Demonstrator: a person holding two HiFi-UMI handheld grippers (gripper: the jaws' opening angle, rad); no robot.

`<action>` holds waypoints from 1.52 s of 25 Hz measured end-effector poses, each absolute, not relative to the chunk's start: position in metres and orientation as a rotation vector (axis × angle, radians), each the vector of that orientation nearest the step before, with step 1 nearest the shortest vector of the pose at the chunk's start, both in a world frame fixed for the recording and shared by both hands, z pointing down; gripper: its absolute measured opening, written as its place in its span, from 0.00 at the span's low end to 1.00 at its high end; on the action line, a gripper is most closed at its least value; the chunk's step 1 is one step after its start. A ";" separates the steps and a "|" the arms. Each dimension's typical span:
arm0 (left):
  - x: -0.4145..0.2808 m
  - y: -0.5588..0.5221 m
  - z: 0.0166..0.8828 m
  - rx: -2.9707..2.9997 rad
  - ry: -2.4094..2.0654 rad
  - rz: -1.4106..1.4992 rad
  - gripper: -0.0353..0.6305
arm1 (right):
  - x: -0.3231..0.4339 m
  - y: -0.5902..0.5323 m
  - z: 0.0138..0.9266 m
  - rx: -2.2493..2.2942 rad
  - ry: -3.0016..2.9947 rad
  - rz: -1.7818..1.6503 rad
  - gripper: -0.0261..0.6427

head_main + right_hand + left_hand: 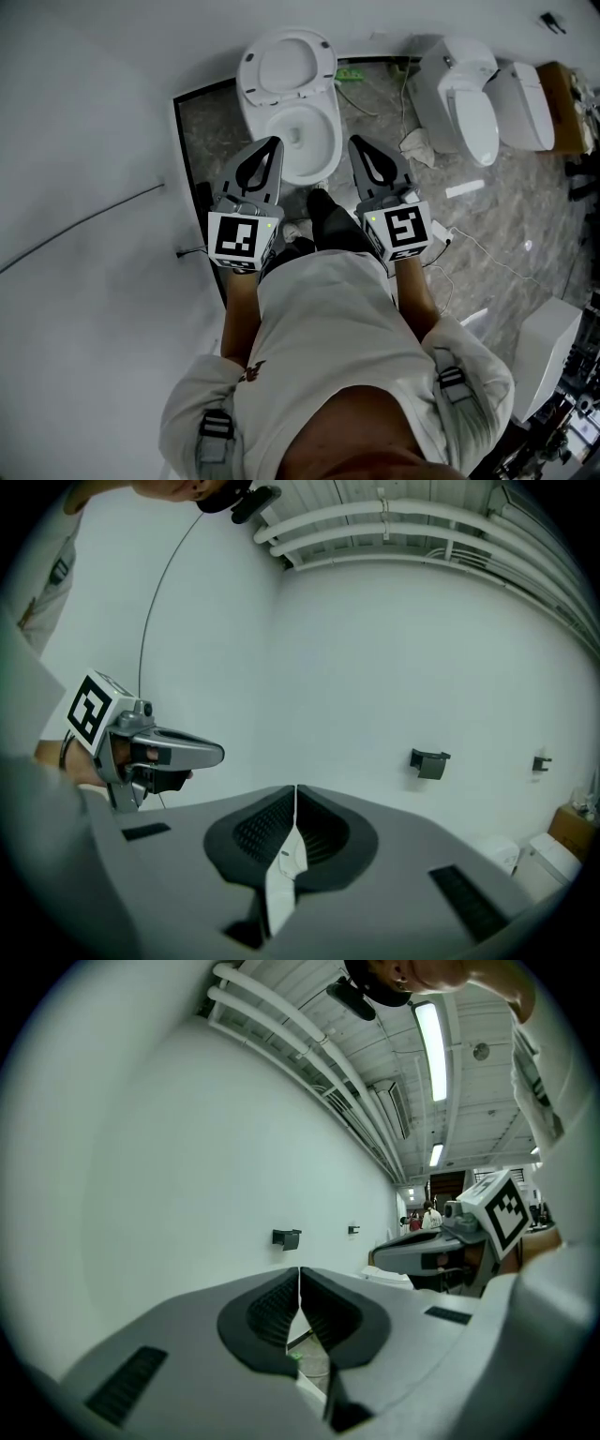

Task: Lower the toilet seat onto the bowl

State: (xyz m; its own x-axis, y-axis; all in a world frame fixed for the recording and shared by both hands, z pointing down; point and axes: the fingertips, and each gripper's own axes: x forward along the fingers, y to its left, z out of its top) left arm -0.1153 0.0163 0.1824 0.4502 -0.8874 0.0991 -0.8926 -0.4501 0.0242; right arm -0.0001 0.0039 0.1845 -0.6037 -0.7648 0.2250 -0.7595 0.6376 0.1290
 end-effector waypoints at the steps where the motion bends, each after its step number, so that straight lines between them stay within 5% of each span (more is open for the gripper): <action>1: -0.116 0.010 0.185 2.611 -1.606 0.115 0.09 | 0.000 -0.003 0.186 1.234 -2.596 -0.038 0.07; 38: -0.143 -0.278 0.340 2.390 -1.722 0.265 0.09 | -0.019 -0.304 0.342 1.006 -2.566 0.028 0.08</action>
State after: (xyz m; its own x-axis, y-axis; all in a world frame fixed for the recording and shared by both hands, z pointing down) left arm -0.1434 -0.2780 0.3397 0.3117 -0.9166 0.2503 -0.9495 -0.3108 0.0442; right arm -0.0187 -0.3040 0.3415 -0.6700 -0.6509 0.3570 -0.6585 0.7431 0.1190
